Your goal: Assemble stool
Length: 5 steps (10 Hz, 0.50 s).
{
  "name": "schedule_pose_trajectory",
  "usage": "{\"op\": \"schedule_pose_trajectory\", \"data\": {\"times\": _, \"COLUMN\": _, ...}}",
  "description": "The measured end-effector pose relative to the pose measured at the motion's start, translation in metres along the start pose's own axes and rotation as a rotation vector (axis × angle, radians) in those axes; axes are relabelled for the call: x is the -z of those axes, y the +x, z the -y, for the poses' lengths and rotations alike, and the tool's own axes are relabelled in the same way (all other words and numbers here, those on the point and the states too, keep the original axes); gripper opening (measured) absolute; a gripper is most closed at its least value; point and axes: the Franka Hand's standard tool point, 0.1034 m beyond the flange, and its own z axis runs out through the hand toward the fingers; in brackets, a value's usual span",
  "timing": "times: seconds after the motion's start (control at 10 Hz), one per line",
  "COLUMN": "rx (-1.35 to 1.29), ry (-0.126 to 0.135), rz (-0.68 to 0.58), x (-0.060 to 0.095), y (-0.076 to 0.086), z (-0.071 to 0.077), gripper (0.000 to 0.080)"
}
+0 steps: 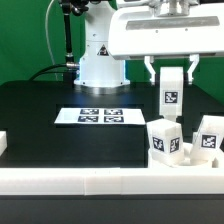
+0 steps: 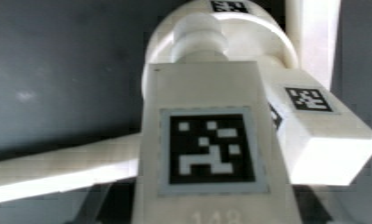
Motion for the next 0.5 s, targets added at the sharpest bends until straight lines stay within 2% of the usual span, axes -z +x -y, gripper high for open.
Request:
{"op": "schedule_pose_trajectory", "data": {"times": 0.1, "rx": 0.039, "ry": 0.002, "rz": -0.024, "x": -0.0042, "y": -0.0039, "z": 0.0014, "gripper": 0.0337}}
{"op": "schedule_pose_trajectory", "data": {"times": 0.5, "rx": 0.158, "ry": -0.007, "rz": -0.039, "x": -0.0128, "y": 0.0044, "z": 0.0032, "gripper": 0.0337}}
